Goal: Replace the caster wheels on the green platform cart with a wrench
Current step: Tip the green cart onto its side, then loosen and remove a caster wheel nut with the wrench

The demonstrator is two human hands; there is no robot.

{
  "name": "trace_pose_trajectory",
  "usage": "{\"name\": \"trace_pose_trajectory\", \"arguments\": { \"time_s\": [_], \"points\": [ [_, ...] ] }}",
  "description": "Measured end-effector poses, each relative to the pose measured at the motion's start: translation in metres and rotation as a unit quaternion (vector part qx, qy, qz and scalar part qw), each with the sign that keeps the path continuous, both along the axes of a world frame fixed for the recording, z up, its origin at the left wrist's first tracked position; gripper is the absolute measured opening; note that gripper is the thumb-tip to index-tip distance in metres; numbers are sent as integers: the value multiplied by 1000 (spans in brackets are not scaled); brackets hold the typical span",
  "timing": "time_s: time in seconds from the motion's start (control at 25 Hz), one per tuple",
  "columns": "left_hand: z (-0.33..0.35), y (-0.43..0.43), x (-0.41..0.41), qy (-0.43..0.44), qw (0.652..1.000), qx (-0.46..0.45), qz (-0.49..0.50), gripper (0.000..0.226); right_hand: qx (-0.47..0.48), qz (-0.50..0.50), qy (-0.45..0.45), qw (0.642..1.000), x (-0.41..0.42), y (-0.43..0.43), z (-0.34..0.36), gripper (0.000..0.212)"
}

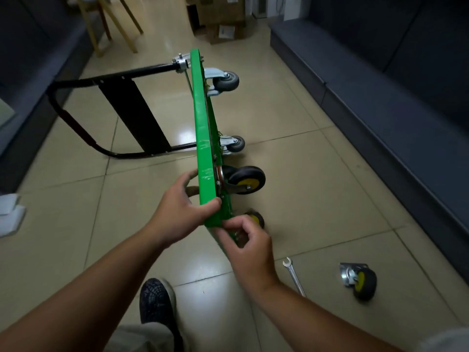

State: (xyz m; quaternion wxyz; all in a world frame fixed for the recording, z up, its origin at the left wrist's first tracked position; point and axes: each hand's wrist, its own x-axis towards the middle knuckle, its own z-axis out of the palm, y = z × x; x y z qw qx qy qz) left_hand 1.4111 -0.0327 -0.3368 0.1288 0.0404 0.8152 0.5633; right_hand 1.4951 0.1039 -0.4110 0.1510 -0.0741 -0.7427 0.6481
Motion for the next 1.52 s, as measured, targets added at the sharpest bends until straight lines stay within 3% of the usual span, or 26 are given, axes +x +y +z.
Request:
{"name": "trace_pose_trajectory", "arguments": {
  "time_s": [0.28, 0.44, 0.56, 0.68, 0.76, 0.84, 0.88, 0.96, 1.04, 1.2, 1.52],
  "points": [
    [9, 0, 42, -11, 998, -44, -32, 75, 2, -95, 5, 995, 59, -25, -3, 17],
    [4, -2, 48, -8, 998, -52, -33, 75, 31, -78, 9, 996, 68, -19, 2, 13],
    [1, -3, 51, 0, 997, -74, -30, 78, 75, -8, 47, 996, 69, -3, -10, 13],
    [-3, 3, 53, 6, 996, -77, -50, 80, 100, -50, -105, 988, 66, 54, -77, 30],
    [-8, 5, 48, 21, 994, -90, -60, 89, 218, -31, -258, 941, 70, 101, -138, 48],
    [-13, 8, 39, 35, 991, -101, -76, 97, 320, 68, -406, 854, 78, 135, -186, 67],
    [-15, 10, 36, 39, 991, -104, -81, 97, 339, 108, -456, 816, 81, 146, -204, 73],
    [-18, 14, 31, 44, 990, -98, -91, 95, 347, 155, -492, 783, 82, 154, -230, 76],
    [-20, 19, 29, 48, 991, -85, -95, 95, 352, 167, -485, 783, 77, 151, -245, 70],
    [-19, 25, 31, 45, 993, -69, -89, 96, 331, 54, -483, 809, 66, 143, -265, 49],
    [-22, 31, 34, 43, 994, -38, -96, 94, 341, 36, -486, 804, 70, 143, -295, 42]
  ]
}}
